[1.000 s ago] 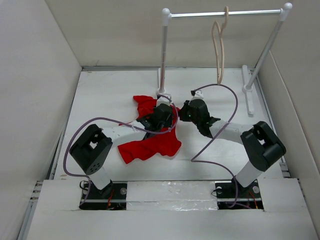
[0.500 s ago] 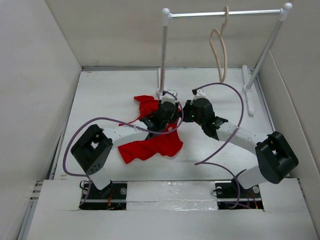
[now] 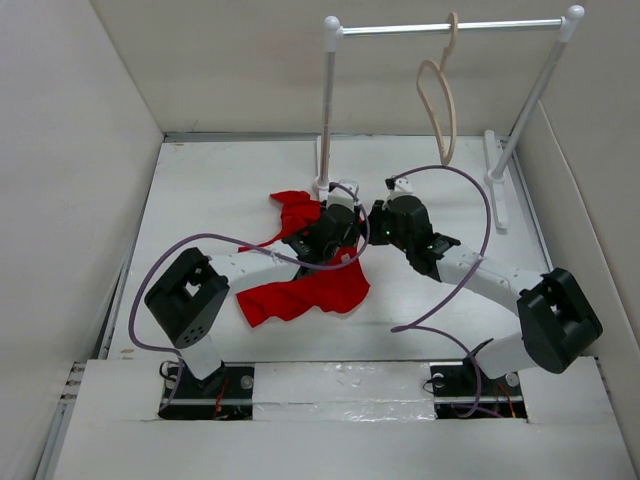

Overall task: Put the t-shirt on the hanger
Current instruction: Pick up the T-shirt from the center of the board.

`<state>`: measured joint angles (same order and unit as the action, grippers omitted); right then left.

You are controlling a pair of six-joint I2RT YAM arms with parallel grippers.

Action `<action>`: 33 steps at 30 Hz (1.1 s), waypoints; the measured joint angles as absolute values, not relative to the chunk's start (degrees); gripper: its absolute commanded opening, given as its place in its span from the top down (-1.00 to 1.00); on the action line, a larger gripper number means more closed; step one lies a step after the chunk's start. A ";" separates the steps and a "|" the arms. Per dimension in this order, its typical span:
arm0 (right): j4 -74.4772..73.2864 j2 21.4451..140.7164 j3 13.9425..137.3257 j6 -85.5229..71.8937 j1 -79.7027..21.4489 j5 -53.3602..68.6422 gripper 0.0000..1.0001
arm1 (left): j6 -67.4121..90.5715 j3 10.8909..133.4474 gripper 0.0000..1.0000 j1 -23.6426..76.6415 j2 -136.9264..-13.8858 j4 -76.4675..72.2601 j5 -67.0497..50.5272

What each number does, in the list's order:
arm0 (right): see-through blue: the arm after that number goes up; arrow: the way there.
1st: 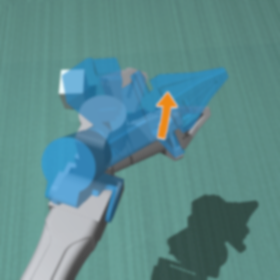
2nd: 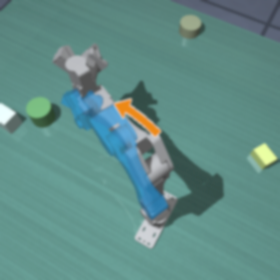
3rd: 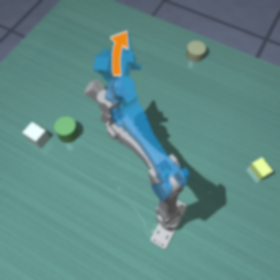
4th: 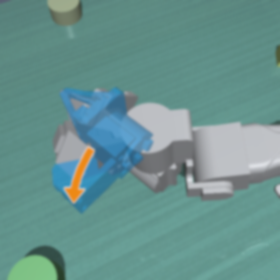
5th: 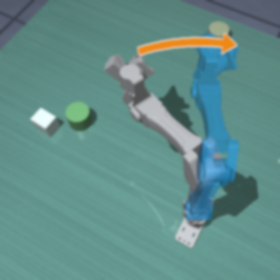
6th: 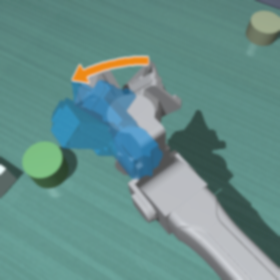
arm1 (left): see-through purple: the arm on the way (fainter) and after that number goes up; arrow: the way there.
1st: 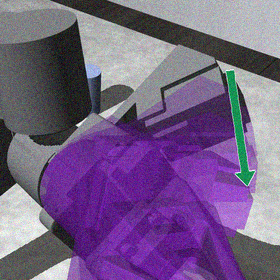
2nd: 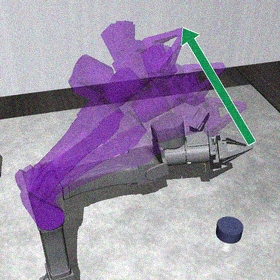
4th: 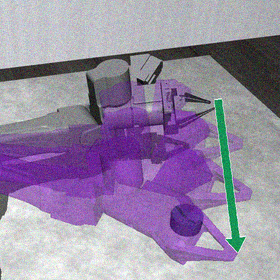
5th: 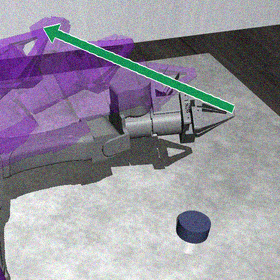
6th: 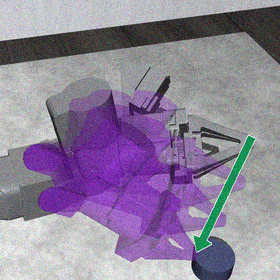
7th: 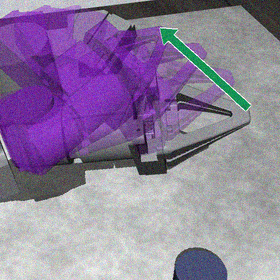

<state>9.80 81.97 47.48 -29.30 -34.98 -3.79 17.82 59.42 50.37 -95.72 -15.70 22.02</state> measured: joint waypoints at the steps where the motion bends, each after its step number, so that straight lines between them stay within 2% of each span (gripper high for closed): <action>1: 9.63 81.97 47.51 -29.30 -34.96 -3.79 1.00 | 17.85 59.42 0.29 50.63 -95.72 -15.66 21.91; 11: 9.34 81.97 47.51 -29.12 -34.92 -3.20 1.00 | 18.04 57.60 0.28 51.31 -94.02 -15.79 20.88; 17: 8.69 80.01 47.51 -29.10 -34.92 -3.11 1.00 | 17.82 58.19 0.36 51.33 -94.35 -16.08 22.79; 20: 8.12 78.28 47.51 -28.99 -34.92 -2.94 1.00 | 16.97 58.65 0.44 51.35 -94.89 -16.29 24.97; 25: 7.51 76.25 47.51 -28.62 -34.92 -2.48 1.00 | 15.90 59.42 0.88 51.40 -95.77 -16.49 28.84; 27: 7.05 75.68 47.51 -28.29 -34.92 -2.50 1.00 | 15.79 59.40 0.98 51.42 -95.39 -16.91 29.58; 33: 6.37 75.31 47.53 -27.57 -34.92 -2.81 1.00 | 17.04 56.80 1.00 51.70 -87.48 -15.42 31.14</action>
